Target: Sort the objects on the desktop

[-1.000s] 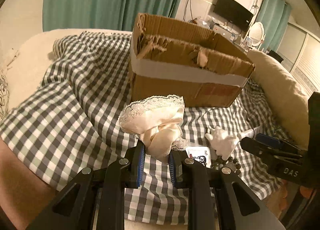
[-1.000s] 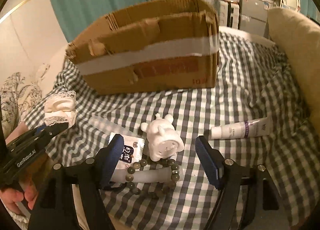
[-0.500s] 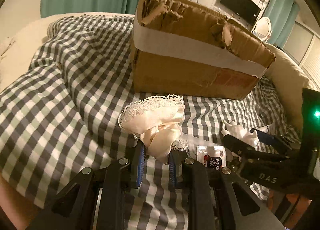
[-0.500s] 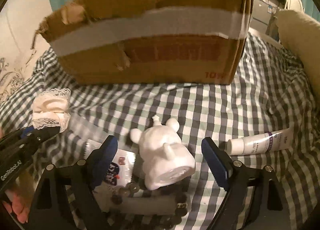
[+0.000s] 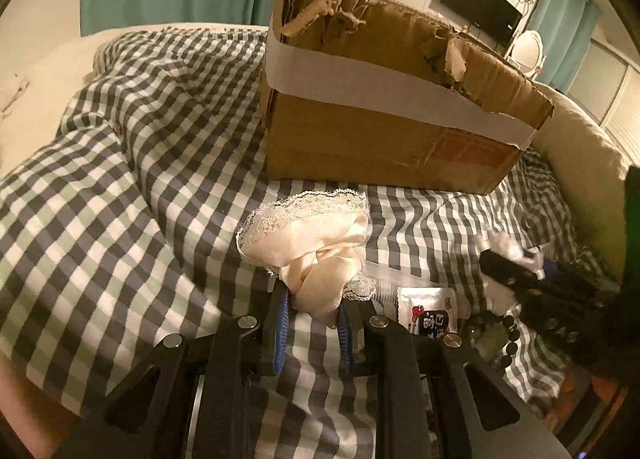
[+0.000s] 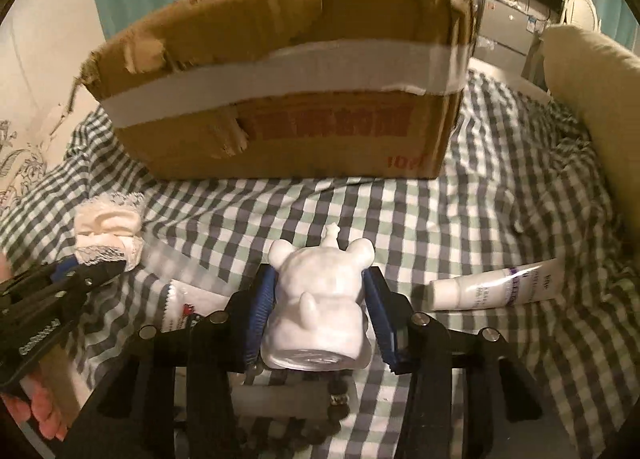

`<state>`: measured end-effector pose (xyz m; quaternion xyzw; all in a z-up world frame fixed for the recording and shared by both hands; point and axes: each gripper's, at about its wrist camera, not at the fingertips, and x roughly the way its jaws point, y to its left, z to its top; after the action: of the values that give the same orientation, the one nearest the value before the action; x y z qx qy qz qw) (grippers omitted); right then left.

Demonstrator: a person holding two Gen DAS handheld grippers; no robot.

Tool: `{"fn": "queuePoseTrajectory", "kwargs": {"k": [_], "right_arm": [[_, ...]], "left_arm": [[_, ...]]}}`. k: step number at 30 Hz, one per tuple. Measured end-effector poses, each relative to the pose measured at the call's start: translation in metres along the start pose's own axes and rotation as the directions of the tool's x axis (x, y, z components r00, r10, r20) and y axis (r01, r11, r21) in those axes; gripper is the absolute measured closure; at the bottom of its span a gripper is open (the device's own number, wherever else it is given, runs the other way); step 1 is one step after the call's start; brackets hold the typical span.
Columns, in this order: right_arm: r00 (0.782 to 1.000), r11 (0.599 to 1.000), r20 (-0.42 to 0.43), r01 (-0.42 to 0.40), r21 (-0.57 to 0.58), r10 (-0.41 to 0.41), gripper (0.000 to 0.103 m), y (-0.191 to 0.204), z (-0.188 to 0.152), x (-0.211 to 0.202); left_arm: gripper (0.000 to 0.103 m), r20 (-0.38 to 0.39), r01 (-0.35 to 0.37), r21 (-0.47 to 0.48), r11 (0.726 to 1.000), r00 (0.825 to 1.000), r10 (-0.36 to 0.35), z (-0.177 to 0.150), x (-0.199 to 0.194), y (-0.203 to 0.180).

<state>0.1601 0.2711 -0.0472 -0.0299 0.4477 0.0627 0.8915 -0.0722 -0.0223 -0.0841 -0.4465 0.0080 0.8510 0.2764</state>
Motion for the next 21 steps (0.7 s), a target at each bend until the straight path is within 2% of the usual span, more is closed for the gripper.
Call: {"fn": "queuePoseTrajectory", "kwargs": {"k": [7,10,15,21], "right_arm": [[0.997,1.0,0.075,-0.013,-0.018,0.015,0.057,0.007,0.002,-0.051],[0.987,0.999,0.161,-0.024,-0.026,0.028,0.057,0.009,0.006,-0.081],[0.967,0.998,0.248,-0.055,-0.042,0.064,0.057,0.013,0.024,-0.12],[0.956,0.997,0.286,-0.048,-0.06,0.063,0.057,0.004,0.063,-0.132]], "left_arm": [[0.082,0.068,0.006,0.006,1.0,0.998,-0.006,0.006,-0.036,-0.004],[0.082,0.111,0.025,0.005,1.0,0.994,-0.025,0.015,-0.054,-0.008],[0.082,0.143,0.052,0.025,0.998,0.988,-0.055,0.035,-0.072,-0.021],[0.082,0.173,0.088,0.06,0.994,0.98,-0.098,0.078,-0.091,-0.034]]}}
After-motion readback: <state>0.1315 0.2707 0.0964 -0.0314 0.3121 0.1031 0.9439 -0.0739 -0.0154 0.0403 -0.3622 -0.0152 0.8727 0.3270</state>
